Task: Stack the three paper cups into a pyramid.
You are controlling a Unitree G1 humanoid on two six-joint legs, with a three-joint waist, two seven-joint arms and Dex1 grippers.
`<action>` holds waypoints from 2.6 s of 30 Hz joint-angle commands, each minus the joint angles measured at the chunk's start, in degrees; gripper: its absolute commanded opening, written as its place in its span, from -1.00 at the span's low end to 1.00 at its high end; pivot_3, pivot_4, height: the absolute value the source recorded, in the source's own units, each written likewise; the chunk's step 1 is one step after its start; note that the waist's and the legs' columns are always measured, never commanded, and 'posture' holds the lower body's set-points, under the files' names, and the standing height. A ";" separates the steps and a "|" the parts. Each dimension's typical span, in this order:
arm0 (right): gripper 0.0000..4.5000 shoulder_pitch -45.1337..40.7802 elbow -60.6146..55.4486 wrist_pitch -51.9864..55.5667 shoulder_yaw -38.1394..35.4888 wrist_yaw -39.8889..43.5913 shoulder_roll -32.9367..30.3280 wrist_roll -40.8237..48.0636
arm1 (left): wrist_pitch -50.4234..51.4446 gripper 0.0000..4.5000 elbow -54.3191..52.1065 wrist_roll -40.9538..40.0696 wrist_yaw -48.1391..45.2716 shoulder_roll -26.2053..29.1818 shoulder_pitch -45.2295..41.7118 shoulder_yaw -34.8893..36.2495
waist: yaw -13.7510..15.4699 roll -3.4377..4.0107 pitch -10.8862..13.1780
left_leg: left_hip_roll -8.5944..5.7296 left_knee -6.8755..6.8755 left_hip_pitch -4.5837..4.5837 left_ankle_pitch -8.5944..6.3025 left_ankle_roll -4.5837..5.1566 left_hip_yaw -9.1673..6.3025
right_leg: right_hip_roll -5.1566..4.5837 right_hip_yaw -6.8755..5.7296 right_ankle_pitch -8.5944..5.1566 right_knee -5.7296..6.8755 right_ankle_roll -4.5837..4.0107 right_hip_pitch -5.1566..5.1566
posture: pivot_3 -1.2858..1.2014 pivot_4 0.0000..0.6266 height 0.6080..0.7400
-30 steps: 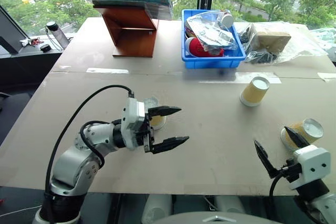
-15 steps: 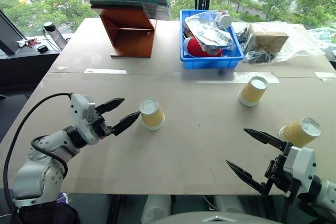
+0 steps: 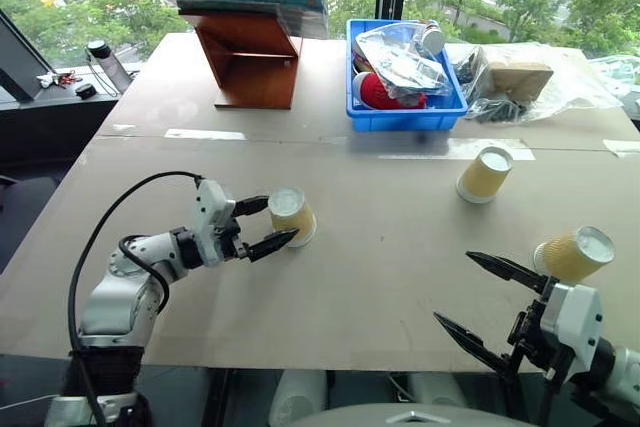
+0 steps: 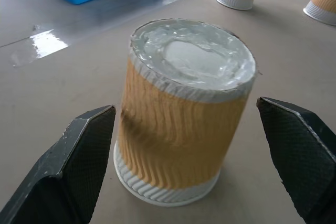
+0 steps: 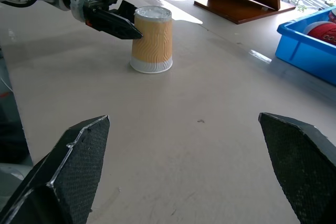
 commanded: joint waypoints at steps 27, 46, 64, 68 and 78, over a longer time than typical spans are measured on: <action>1.00 8.81 -7.33 -2.32 1.40 -6.69 5.45 -8.67 | -0.70 0.22 11.02 4.08 -14.24 -8.37 -21.76 -15.67 | -0.18 0.01 0.00 | -0.32 0.04 -0.08 0.00 0.00 -0.12 | 0.01 -0.04 0.08 0.05 0.18 -0.02 | 0.03 -0.52 1.00; 1.00 11.42 -5.96 -6.46 3.72 -8.29 7.18 -12.32 | -3.71 1.00 12.89 7.27 -14.15 -10.01 -20.82 -16.02 | -0.03 0.01 0.00 | -0.32 0.05 -0.10 0.00 0.01 -0.14 | -0.01 -0.03 0.03 0.04 0.09 -0.02 | 0.03 -0.52 1.00; 1.00 -5.26 -4.29 6.53 1.00 -20.90 14.10 -11.64 | 25.59 1.00 -3.03 -20.09 1.21 -4.41 -14.37 6.60 | 0.67 -0.01 0.00 | -0.01 0.17 -0.09 0.01 0.00 -0.14 | -0.07 -0.12 -0.01 0.10 0.00 0.01 | 0.03 -0.52 1.00; 1.00 -8.33 -3.84 10.18 -2.97 -22.50 13.14 -12.13 | 30.68 1.00 -2.44 -25.80 7.64 -9.72 -25.29 7.23 | 0.54 -0.07 -0.01 | -0.28 0.25 -0.13 0.01 0.00 -0.22 | -0.06 -0.14 0.10 0.12 0.17 0.08 | 0.03 -0.52 1.00; 1.00 -1.06 -8.39 18.10 -25.63 -26.06 16.87 -2.01 | 29.09 1.00 -14.46 -26.23 -17.29 0.12 -29.24 -3.69 | -1.39 0.09 0.05 | -0.42 -0.12 -0.12 0.01 -0.01 -0.30 | -0.05 -0.08 0.01 0.12 0.17 -0.09 | 0.03 -0.52 1.00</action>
